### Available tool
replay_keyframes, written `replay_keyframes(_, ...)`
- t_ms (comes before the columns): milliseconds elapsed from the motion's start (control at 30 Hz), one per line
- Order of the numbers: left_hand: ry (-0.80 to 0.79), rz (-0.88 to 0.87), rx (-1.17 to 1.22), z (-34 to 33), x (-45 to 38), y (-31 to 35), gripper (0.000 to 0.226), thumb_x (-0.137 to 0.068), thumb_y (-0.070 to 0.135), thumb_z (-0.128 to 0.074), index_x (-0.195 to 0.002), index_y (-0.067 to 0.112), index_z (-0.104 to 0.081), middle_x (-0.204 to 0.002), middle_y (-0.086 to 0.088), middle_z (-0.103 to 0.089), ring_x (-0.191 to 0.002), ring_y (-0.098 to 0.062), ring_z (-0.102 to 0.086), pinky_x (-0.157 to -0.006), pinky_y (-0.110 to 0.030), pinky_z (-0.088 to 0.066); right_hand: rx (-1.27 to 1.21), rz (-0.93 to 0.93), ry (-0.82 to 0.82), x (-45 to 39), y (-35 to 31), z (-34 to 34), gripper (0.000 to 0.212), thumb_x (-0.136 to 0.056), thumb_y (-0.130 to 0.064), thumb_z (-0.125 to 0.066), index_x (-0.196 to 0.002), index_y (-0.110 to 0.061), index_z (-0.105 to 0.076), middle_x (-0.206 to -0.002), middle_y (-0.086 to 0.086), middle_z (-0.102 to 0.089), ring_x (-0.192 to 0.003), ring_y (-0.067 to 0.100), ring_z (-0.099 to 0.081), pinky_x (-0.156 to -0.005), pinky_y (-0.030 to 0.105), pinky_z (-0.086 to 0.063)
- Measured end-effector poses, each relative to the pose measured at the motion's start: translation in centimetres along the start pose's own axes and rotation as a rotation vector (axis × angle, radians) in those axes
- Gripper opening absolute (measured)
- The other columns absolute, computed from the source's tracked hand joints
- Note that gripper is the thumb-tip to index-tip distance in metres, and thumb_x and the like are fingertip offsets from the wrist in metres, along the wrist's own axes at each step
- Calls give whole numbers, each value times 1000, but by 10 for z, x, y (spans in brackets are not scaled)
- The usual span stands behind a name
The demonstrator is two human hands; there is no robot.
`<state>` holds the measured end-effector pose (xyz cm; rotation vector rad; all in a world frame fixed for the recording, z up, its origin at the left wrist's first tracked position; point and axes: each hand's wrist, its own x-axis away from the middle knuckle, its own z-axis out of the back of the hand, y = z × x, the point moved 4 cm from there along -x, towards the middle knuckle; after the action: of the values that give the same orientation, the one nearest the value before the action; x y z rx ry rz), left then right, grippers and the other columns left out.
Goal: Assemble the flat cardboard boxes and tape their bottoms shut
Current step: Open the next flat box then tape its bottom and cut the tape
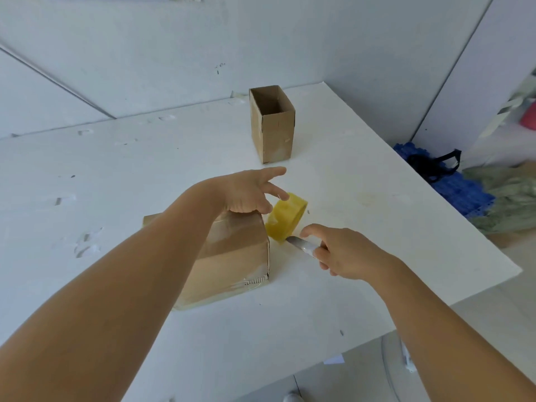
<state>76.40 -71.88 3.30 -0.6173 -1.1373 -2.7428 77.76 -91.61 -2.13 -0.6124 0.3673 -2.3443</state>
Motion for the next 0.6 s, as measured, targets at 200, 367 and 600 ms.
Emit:
replay_keyframes(200,-12,-5,31,-1,1,1,86,-84,0,-58,-150,35,-14,-133,18,-55,-118,-29,-44,-86,-23,-35,-9,-110,-29,-19,51,-29,32,-97,-24,-31,-120,-39,-47,-92,-4,-56,-81,19,-54,-66,31,-41)
replay_keyframes(367,-20,-29,51,-2,3,3,86,-84,-1,-57,-150,34,-14,-131,18,-56,-63,4,-54,-83,-24,-37,13,-63,199,-29,57,-29,44,-94,-32,-47,-137,-40,-39,-98,-1,-45,-102,23,-50,-78,30,-40)
replay_keyframes(600,-20,-40,86,-4,3,4,86,-83,-3,-57,-149,35,-15,-127,15,-58,-59,10,-55,-72,-21,-38,-1001,2,316,-49,-10,-26,70,-74,-26,-75,-118,-61,-34,-110,-3,-61,-99,10,-64,-84,34,-53)
